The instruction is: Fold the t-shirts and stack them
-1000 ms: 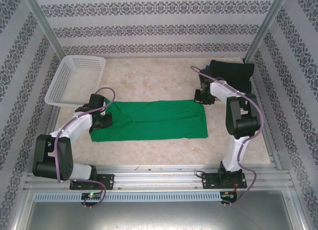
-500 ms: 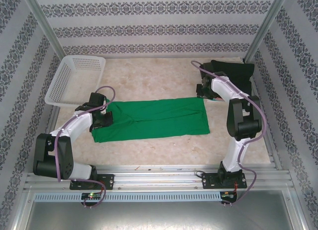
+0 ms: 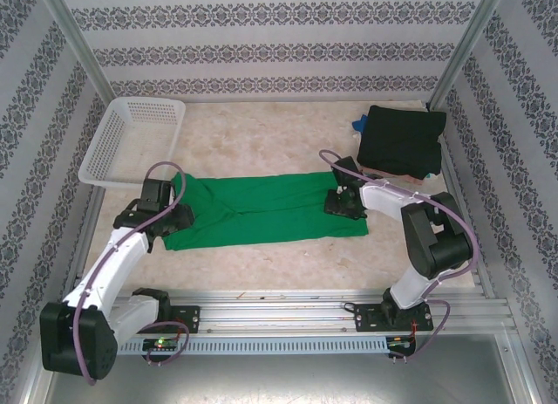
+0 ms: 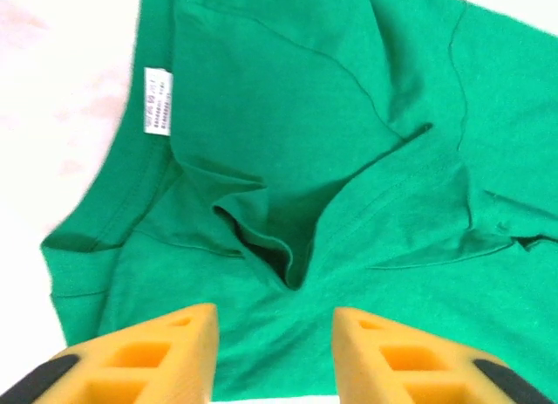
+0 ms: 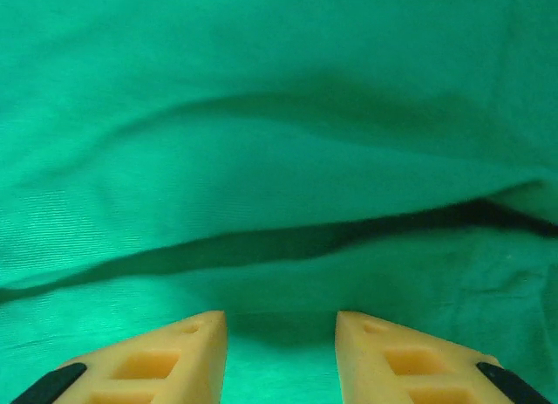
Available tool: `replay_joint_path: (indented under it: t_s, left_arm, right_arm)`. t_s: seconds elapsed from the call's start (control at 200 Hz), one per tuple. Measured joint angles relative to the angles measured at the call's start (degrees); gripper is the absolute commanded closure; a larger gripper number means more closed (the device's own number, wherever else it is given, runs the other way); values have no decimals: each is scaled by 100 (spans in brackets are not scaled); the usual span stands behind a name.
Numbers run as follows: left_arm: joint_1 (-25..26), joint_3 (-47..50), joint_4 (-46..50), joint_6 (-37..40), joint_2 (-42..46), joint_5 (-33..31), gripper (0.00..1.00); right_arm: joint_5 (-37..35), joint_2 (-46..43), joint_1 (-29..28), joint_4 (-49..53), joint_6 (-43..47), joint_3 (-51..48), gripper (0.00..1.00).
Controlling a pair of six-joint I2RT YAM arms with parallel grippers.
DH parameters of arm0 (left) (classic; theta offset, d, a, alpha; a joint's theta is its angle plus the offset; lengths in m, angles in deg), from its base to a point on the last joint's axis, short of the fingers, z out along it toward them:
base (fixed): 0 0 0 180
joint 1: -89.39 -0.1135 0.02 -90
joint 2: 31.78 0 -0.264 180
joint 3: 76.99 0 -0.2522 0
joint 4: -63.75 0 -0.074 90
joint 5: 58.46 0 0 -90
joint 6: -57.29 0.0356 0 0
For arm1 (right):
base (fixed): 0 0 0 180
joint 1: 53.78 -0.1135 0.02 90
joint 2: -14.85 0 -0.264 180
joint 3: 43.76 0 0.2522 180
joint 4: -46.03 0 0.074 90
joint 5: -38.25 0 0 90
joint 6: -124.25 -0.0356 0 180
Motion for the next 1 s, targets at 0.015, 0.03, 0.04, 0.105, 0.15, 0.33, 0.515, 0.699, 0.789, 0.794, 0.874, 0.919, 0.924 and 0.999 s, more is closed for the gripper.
replay_joint_path:
  t_s: [0.015,0.03,0.04,0.105,0.15,0.33,0.515,0.699,0.789,0.794,0.874,0.919,0.924,0.999]
  left_arm:
    - [0,-37,13,0,7,-7,48]
    - [0,-74,28,26,2,-11,47]
    - [2,-107,33,7,-2,-11,46]
    - [17,-323,15,68,-234,11,43]
    - [61,-494,-46,107,-535,37,42]
    - [389,-1316,-208,455,-2601,188,52]
    - [654,-1379,-264,688,-3456,273,53]
    - [717,-610,-304,649,-2747,673,52]
    - [780,-404,-271,575,-2430,927,53]
    - [782,-400,-273,570,-2422,935,53]
    - [874,-262,-278,507,-2312,1086,53]
    - [955,-173,-278,457,-2256,1178,53]
    - [975,-160,-275,446,-2243,1204,53]
    - [1156,-39,-264,323,-2079,1353,53]
  right_arm:
    - [35,-11,39,-48,-13,-37,62]
    - [83,-35,83,-96,-17,-66,62]
    - [109,-57,107,-129,-20,-85,62]
    - [127,-181,269,-229,-57,-162,62]
    - [131,-234,378,-232,-63,-192,62]
    - [212,-455,531,-280,-61,-310,61]
    - [262,-658,531,-326,-63,-459,61]
    - [267,-710,520,-302,-81,-584,60]
    - [260,-780,446,-284,-81,-584,61]
    - [260,-789,439,-284,-79,-584,61]
    - [262,-837,339,-251,-76,-581,61]
    - [260,-839,293,-225,-79,-581,61]
    - [260,-839,293,-223,-76,-581,61]
    - [262,-850,256,-184,-79,-581,60]
